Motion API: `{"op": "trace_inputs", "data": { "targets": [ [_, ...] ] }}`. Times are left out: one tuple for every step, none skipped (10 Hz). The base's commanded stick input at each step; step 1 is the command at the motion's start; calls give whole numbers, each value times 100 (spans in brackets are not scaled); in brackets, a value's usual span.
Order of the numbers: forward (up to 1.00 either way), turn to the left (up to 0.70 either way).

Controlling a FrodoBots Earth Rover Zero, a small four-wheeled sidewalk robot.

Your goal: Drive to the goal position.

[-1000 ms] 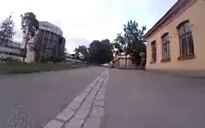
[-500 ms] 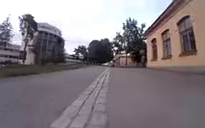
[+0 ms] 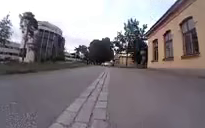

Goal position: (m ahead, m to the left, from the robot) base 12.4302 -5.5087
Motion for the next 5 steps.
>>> {"op": "trace_inputs", "data": {
  "targets": [
    [45, 0],
    [45, 0],
    [45, 0],
    [45, 0],
    [45, 0]
  ]
}}
